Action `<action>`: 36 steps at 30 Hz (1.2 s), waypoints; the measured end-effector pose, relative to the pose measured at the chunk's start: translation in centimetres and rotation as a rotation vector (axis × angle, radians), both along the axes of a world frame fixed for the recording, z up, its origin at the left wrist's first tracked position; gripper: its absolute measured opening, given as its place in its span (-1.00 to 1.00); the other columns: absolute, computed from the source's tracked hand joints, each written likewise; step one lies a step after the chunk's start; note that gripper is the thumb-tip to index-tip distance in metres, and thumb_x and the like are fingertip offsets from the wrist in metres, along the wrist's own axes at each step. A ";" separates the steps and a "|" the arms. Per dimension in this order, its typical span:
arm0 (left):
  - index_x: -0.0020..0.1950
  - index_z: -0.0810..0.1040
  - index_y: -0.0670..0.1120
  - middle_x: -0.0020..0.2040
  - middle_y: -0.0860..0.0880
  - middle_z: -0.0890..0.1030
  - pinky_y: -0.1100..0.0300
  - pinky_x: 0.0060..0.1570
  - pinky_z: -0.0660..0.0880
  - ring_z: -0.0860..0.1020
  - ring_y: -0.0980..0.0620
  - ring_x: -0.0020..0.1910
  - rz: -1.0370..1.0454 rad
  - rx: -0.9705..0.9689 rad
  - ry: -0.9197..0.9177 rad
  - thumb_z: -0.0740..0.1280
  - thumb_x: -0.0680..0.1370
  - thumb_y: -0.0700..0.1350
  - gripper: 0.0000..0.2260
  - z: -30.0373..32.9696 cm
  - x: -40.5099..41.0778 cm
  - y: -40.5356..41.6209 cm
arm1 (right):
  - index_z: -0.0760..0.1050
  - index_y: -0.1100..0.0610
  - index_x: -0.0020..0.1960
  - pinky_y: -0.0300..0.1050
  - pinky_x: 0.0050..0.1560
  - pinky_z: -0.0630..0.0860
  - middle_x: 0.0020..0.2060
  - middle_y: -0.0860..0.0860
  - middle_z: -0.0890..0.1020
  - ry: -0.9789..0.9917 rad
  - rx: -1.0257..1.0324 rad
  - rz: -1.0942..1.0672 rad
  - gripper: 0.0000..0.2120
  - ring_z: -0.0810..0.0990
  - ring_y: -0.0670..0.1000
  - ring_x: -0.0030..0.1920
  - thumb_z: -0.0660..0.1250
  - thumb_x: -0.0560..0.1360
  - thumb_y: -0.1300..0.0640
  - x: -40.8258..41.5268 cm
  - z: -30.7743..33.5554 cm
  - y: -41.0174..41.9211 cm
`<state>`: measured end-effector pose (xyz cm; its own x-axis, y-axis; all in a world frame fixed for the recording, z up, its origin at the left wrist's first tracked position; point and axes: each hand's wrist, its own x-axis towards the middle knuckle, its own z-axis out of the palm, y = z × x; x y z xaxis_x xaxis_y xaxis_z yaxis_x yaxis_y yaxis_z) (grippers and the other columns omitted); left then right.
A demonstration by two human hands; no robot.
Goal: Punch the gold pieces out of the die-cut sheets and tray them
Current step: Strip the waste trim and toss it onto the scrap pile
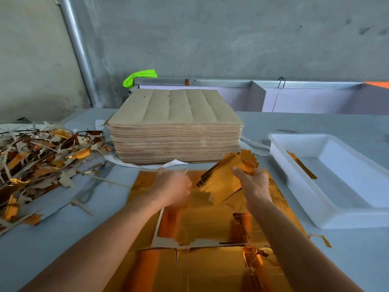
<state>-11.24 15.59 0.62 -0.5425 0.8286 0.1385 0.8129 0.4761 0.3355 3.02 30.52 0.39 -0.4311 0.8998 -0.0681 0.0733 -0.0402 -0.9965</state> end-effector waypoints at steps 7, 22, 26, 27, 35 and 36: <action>-0.02 0.68 -0.01 -0.20 0.10 0.66 0.00 0.41 0.18 0.55 0.22 -0.12 0.038 0.034 -0.014 0.36 0.54 -0.11 -0.89 -0.6 -0.2 -0.7 | 0.34 0.10 -0.37 -0.15 -0.42 0.35 -0.50 -0.01 0.37 -0.100 0.094 -0.131 -0.67 0.34 -0.05 -0.47 0.38 0.51 0.16 1.4 0.5 1.5; 0.37 0.40 -0.06 0.08 0.03 0.54 0.14 0.08 0.52 0.52 0.09 0.01 0.067 0.373 -0.554 0.20 0.63 -0.01 -0.67 2.2 7.5 3.0 | 0.49 -0.02 -0.06 0.14 0.00 0.62 -0.20 0.00 0.70 0.151 0.037 0.176 -0.92 0.69 0.07 -0.12 0.25 0.59 0.03 3.3 2.3 -1.4; 0.15 0.51 -0.06 0.04 -0.07 0.60 -0.02 0.11 0.52 0.56 -0.03 0.00 0.319 0.578 -0.828 0.26 0.61 -0.10 -0.85 2.3 7.7 3.2 | 0.32 -0.08 0.28 0.07 -0.01 0.63 0.03 0.01 0.62 0.261 0.034 0.232 -0.71 0.67 0.00 -0.04 0.26 0.58 0.03 2.9 2.6 -2.8; 0.11 0.52 -0.07 -0.03 -0.06 0.60 0.00 0.04 0.54 0.56 -0.03 -0.06 0.362 0.622 -0.890 0.26 0.61 -0.11 -0.89 2.6 7.9 3.4 | 0.26 -0.12 0.32 0.05 -0.03 0.64 0.05 0.00 0.61 0.298 0.027 0.248 -0.64 0.66 0.00 -0.02 0.27 0.58 0.08 2.6 2.8 -3.2; 0.27 0.42 -0.04 0.13 -0.04 0.54 0.12 0.04 0.52 0.53 0.03 0.04 0.127 0.344 -0.556 0.18 0.63 -0.01 -0.76 3.0 6.6 2.1 | -0.09 -0.21 0.49 0.09 0.03 0.60 0.33 -0.01 0.38 0.128 0.087 0.134 -0.19 0.49 0.12 0.25 0.28 0.53 0.37 3.3 3.6 -1.8; 0.31 0.40 -0.04 0.15 -0.02 0.52 0.19 0.00 0.49 0.51 0.05 0.05 0.046 0.213 -0.417 0.25 0.60 -0.01 -0.70 2.3 6.4 1.5 | -0.18 -0.18 0.52 0.06 0.00 0.61 0.34 0.00 0.35 0.088 0.112 0.124 -0.11 0.50 0.10 0.21 0.29 0.52 0.38 3.9 3.5 -1.2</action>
<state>-4.88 17.09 2.95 -0.6232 0.7794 0.0652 0.5679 0.3936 0.7229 6.95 29.34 3.90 -0.5389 0.8392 0.0729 -0.0173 0.0755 -0.9970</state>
